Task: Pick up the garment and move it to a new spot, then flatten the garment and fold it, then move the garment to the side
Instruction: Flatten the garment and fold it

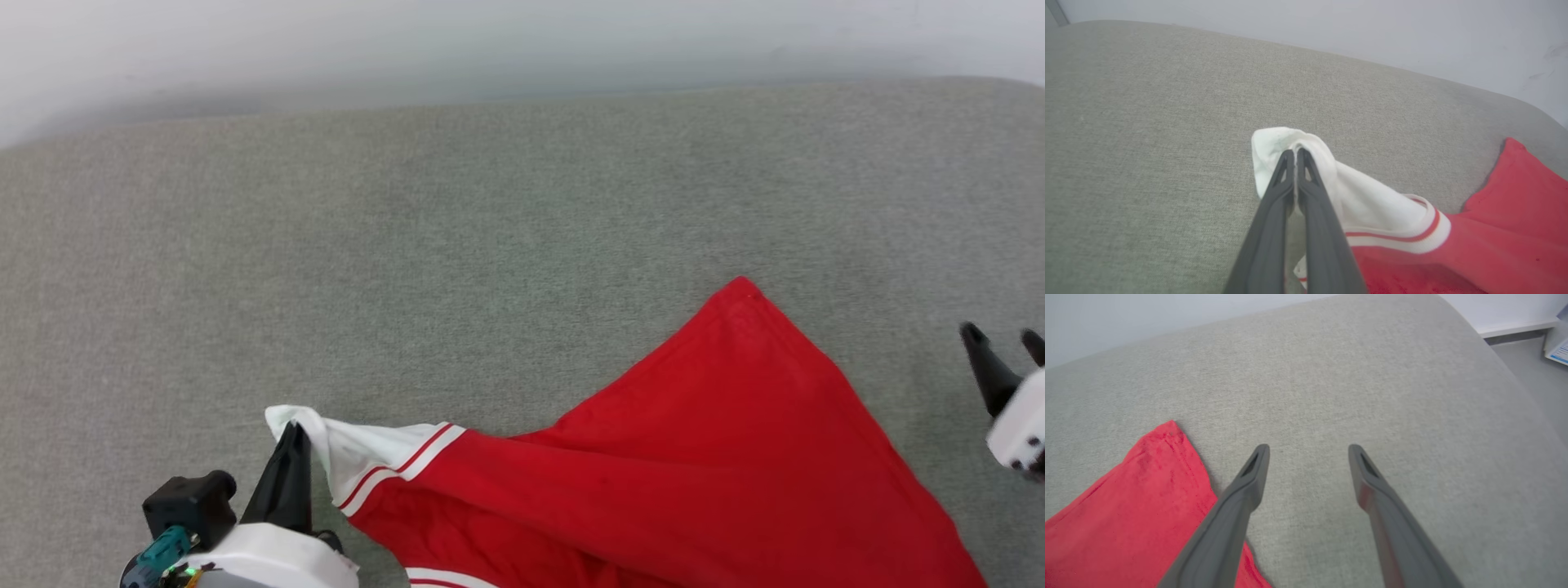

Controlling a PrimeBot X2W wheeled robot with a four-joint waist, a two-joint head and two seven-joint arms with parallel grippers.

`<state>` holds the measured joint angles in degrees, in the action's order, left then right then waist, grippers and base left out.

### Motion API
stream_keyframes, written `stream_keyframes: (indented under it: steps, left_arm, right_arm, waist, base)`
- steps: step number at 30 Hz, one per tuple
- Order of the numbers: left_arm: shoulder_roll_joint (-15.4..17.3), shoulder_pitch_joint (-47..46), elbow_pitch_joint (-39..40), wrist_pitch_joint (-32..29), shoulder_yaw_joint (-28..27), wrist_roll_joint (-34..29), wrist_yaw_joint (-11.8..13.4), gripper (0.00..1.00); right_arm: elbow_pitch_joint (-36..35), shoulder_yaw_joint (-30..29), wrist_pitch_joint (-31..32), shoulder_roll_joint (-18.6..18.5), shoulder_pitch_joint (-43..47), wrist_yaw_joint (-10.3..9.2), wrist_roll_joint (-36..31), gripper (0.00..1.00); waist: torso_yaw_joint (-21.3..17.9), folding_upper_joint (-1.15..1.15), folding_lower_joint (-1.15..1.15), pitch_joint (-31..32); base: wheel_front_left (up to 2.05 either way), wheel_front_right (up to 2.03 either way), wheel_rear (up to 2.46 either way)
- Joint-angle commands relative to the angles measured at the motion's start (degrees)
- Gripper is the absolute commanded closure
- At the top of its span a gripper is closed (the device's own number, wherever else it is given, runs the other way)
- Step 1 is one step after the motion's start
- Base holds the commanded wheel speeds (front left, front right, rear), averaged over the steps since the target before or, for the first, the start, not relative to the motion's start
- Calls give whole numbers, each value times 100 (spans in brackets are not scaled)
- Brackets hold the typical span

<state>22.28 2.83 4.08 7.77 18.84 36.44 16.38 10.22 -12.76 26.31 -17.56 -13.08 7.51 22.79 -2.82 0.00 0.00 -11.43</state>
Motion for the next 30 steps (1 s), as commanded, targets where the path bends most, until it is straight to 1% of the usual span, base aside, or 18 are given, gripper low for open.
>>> stream_keyframes:
  steps: [1, 3, 5, 10, 13, 15, 19, 23, 24, 25, 26, 30]
  left_arm:
    - [-31, -128, 50, -6, 41, -54, 1, 100]
    - [-43, -222, 100, -31, 93, -83, -22, 100]
    - [-59, -327, 131, -34, 147, -114, -47, 100]
    - [-152, -559, 173, 6, 266, -192, -105, 100]
    - [-229, -708, 126, 24, 372, -211, -168, 100]
    - [-261, -803, 79, 43, 423, -219, -223, 100]
    - [-375, -961, -29, 93, 523, -208, -327, 100]
    - [-433, -1060, -172, 157, 575, -185, -412, 100]
    - [-444, -1075, -208, 167, 581, -176, -417, 100]
    - [-451, -1096, -235, 183, 579, -166, -428, 100]
    - [-458, -1118, -259, 195, 578, -162, -439, 100]
    - [-448, -1158, -356, 210, 577, -148, -470, 100]
  right_arm:
    - [98, 123, -44, -31, -208, -4, 44, 0]
    - [281, 466, 121, -82, -534, -4, 156, 0]
    - [395, 832, 456, -150, -867, -4, 241, 0]
    - [717, 1496, 1777, -138, -1649, -4, 248, 0]
    - [932, 1687, 2520, -102, -2022, -4, 161, 0]
    - [1025, 1781, 2823, -79, -2199, -4, 96, 0]
    - [1293, 1856, 3212, -108, -2351, -4, -40, 0]
    - [1648, 1975, 3500, -38, -2199, -4, -82, 0]
    - [1727, 1981, 3580, -9, -2148, -4, -59, 27]
    - [1775, 2004, 3629, 15, -2099, -4, -58, 69]
    - [1822, 2032, 3699, 31, -2057, -4, -59, 100]
    - [1828, 2105, 3821, 31, -2008, -4, -5, 100]
  waist:
    - [109, 0, 0, -122]
    - [205, 0, 0, -235]
    - [299, 0, 0, -349]
    - [504, 0, 0, -601]
    - [666, 0, 0, -712]
    - [772, 0, 0, -786]
    - [950, 0, 0, -929]
    - [1042, 0, 0, -1006]
    - [1050, 0, 0, -1008]
    - [1056, 0, 0, -1011]
    - [1057, 0, 0, -1013]
    - [1045, 0, 0, -967]
  base:
    - [0, 0, 0]
    - [0, 0, 0]
    - [0, 0, 0]
    - [0, 0, 0]
    - [0, 0, 0]
    - [0, 0, 0]
    - [0, 0, 0]
    - [0, 0, 0]
    - [0, 0, 0]
    - [0, 0, 0]
    - [0, 0, 0]
    - [0, 0, 0]
